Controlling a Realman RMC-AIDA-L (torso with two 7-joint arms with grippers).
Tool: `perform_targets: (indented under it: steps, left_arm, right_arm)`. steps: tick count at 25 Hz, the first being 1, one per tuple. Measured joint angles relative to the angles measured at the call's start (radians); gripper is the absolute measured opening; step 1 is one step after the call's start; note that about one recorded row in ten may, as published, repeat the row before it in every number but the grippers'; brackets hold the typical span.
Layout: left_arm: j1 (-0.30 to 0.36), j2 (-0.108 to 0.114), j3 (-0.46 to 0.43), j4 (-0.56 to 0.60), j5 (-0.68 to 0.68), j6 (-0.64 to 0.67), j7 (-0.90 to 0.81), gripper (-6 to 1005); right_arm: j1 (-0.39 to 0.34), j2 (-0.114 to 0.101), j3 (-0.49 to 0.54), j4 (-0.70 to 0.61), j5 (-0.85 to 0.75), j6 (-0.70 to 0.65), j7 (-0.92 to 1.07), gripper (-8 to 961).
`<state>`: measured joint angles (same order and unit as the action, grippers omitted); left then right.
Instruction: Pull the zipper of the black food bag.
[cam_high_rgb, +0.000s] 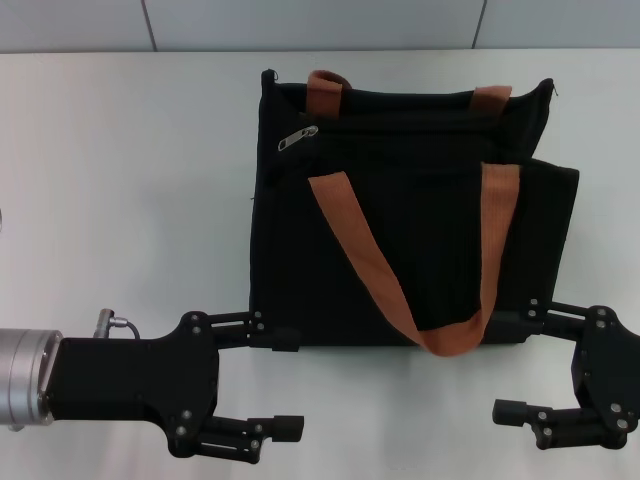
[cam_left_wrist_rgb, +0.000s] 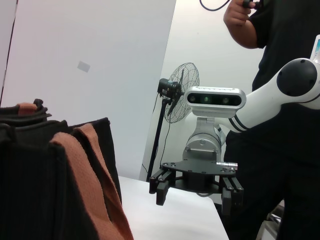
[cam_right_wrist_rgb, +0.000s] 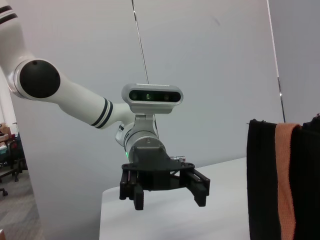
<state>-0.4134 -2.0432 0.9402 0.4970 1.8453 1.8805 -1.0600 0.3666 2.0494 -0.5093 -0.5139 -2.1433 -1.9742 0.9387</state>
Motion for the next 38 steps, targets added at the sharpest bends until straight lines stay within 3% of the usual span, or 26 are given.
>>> perform_targets:
  steps: [9,12,21,25,26,33,34,38]
  left_arm:
    - [0.001,0.003,-0.003,0.002,-0.004,0.005,0.0,815]
    - [0.001,0.009,-0.046,0.0,-0.007,0.02,0.0,815]
    - [0.03,-0.001,-0.386,-0.007,-0.008,0.028,0.029,814]
    - [0.031,-0.004,-0.473,-0.018,-0.008,-0.029,0.035,814]
    - [0.025,-0.005,-0.499,-0.025,-0.008,-0.111,0.039,814]
    - [0.018,-0.007,-0.499,-0.029,-0.008,-0.156,0.047,814]
    - [-0.014,-0.02,-0.47,-0.035,-0.003,-0.249,0.078,814]
    - [-0.046,-0.023,-0.429,-0.069,-0.003,-0.284,0.114,814]
  right_arm:
    - [0.0,0.0,0.0,0.0,-0.001,0.0,0.0,826]
    - [-0.001,0.0,0.0,0.0,-0.001,0.0,0.0,826]
    - [-0.004,0.0,0.0,0.0,-0.001,0.0,0.0,825]
    - [-0.006,0.0,0.0,0.0,-0.001,0.0,0.0,825]
    - [-0.007,0.0,0.0,0.0,-0.001,0.0,0.0,825]
    - [-0.008,0.0,0.0,0.0,-0.001,0.0,0.0,826]
    - [-0.008,0.0,0.0,0.0,-0.001,0.0,0.0,826]
    - [-0.009,0.0,0.0,0.0,-0.001,0.0,0.0,826]
